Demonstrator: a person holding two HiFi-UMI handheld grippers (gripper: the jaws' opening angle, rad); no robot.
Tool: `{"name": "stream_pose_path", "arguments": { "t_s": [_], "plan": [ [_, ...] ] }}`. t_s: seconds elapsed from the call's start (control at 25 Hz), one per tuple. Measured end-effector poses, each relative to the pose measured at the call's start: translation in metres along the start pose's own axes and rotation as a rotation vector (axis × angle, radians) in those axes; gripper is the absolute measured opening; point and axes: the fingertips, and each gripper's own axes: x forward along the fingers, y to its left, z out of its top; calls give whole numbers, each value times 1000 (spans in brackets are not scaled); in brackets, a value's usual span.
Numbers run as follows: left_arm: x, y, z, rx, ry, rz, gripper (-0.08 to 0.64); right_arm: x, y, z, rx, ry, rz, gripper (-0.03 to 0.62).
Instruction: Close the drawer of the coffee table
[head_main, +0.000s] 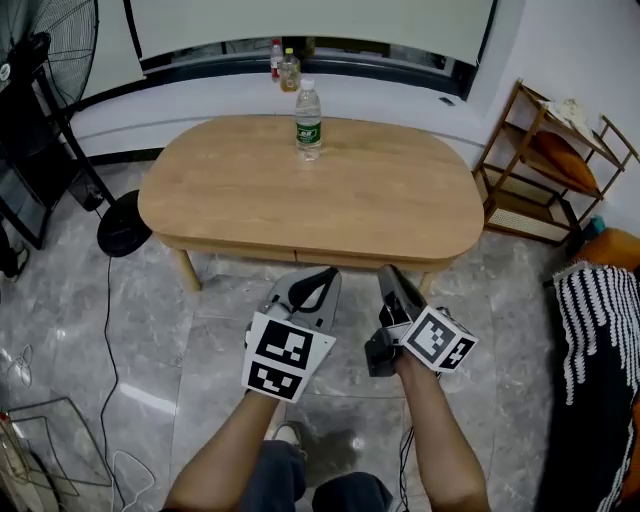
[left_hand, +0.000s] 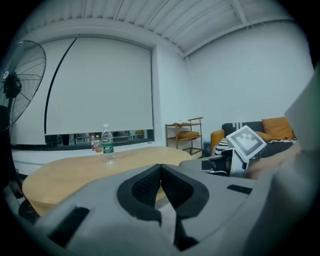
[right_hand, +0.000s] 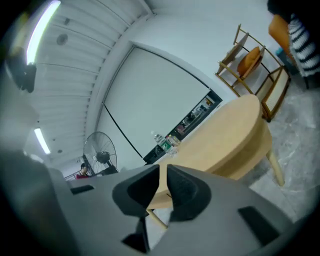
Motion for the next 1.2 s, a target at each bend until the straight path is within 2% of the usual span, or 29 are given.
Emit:
{"name": "stream_pose_path", "arguments": {
  "t_s": [0.12, 0.28, 0.52, 0.68, 0.88, 1.04, 1.2],
  "plan": [
    [-13, 11, 49, -26, 35, -9, 3, -1, 48, 45, -75, 22, -13, 41],
    [-32, 23, 137, -5, 72, -28, 3, -5, 117, 119, -164, 51, -39, 27],
    [-71, 57, 267, -3, 78, -31, 3, -13, 226, 218, -352, 103, -77, 8],
    [-94, 73, 333, 3, 72, -34, 3, -17, 288, 270, -487, 114, -86, 5],
    [-126, 91, 379, 10, 50, -28, 3, -28, 337, 311, -622, 138, -137, 5],
    [-146, 109, 398, -4, 35, 3, 3, -31, 362, 331, -647, 128, -145, 4],
    [-155, 116, 411, -15, 10, 1, 3, -27, 381, 333, -676, 118, -133, 3]
  ]
}}
